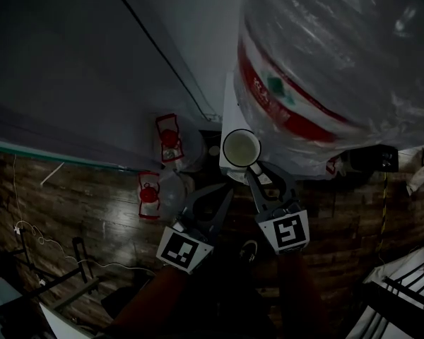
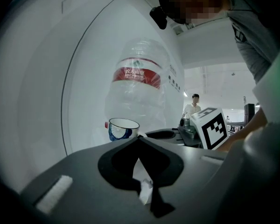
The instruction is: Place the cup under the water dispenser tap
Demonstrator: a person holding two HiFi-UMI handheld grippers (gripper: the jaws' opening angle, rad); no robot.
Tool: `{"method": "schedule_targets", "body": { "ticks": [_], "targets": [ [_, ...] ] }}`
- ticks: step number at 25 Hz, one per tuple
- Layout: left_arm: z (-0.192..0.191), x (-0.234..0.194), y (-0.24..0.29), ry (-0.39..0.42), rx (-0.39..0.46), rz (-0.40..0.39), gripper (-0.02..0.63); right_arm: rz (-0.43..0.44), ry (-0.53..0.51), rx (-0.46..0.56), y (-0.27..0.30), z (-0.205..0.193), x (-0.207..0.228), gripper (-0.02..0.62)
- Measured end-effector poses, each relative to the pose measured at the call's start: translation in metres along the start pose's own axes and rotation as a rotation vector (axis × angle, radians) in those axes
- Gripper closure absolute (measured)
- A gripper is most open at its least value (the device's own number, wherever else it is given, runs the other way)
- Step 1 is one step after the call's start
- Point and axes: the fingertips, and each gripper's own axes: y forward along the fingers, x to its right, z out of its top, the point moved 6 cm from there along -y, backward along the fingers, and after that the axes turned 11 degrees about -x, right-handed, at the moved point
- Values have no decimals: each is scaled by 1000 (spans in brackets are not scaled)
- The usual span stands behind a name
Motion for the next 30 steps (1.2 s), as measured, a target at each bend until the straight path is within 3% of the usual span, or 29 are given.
{"method": "schedule_targets", "body": {
  "ticks": [4, 8, 11, 15, 18, 27, 30],
  "targets": [
    [-1, -3, -3, -17, 3, 2, 600, 2, 7, 20, -1, 2, 0, 525],
    [2, -7, -5, 26, 73, 5, 600, -7, -1, 29, -3, 3, -1, 526],
    [-2, -7, -7, -11, 16, 6, 600, -5, 4, 34, -4, 4, -3, 528],
    [4, -8, -11, 18, 61, -3, 600, 0, 4, 51, -8, 7, -6, 529],
    [7, -8, -17, -7, 30, 4, 600, 4, -1, 59, -15, 13, -11, 529],
    [25, -4, -34, 95, 108, -20, 600, -14, 43, 86, -50, 27, -30, 529],
    [21, 1, -38, 67, 42, -30, 600, -36, 63, 91, -66, 28, -34, 529]
  ]
}}
